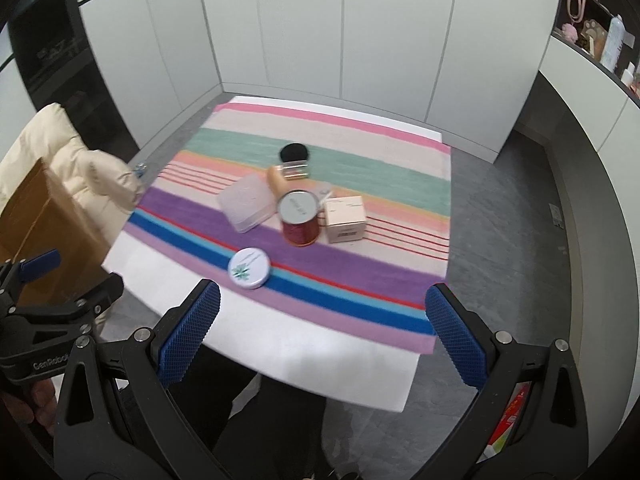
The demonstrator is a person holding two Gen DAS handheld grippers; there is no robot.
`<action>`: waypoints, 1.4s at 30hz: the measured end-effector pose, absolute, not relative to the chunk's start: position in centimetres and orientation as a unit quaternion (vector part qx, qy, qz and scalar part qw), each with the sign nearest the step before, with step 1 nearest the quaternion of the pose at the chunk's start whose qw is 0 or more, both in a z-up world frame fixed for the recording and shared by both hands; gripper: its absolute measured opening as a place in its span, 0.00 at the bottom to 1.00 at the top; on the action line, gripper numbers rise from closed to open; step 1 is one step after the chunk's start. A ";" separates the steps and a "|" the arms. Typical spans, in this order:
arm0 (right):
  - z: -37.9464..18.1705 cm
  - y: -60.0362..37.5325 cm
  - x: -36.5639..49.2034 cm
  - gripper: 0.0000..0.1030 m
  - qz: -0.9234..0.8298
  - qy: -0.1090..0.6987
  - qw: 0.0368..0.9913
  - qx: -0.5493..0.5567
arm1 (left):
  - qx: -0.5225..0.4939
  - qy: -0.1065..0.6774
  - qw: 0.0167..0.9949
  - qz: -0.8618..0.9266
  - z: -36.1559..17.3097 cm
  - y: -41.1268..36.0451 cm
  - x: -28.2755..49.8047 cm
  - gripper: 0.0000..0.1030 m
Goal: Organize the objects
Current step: 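Grasp the white round compact with the left tool while the right tool grasps the primer box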
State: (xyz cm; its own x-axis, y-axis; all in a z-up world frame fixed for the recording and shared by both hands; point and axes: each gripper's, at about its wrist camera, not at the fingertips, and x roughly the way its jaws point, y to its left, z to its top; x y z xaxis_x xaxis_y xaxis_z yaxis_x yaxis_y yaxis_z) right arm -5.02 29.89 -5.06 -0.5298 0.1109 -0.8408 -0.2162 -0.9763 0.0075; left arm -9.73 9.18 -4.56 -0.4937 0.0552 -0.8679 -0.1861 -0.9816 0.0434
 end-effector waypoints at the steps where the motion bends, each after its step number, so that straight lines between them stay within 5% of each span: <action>1: -5.5 30.4 -5.4 1.00 0.871 0.058 0.096 -0.479 | -0.500 0.067 0.071 0.861 -4.9 9.5 -10.1 0.99; 35: -21.3 35.0 -15.6 1.00 0.823 0.052 0.114 -0.554 | -0.595 0.087 0.107 0.792 -22.3 17.5 -17.9 0.90; 42: -23.4 35.9 -17.9 0.93 0.819 0.064 0.117 -0.557 | -0.569 0.070 0.118 0.810 -21.8 18.3 -19.2 0.69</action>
State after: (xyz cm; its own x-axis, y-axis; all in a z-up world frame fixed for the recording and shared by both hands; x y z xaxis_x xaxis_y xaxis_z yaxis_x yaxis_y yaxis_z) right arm -17.86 35.94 -23.36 -0.3511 0.1207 -0.9285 -0.2629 -0.9645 -0.0260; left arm -19.25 18.25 -21.77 -0.3237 0.1107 -0.9397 -0.2711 -0.9623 -0.0200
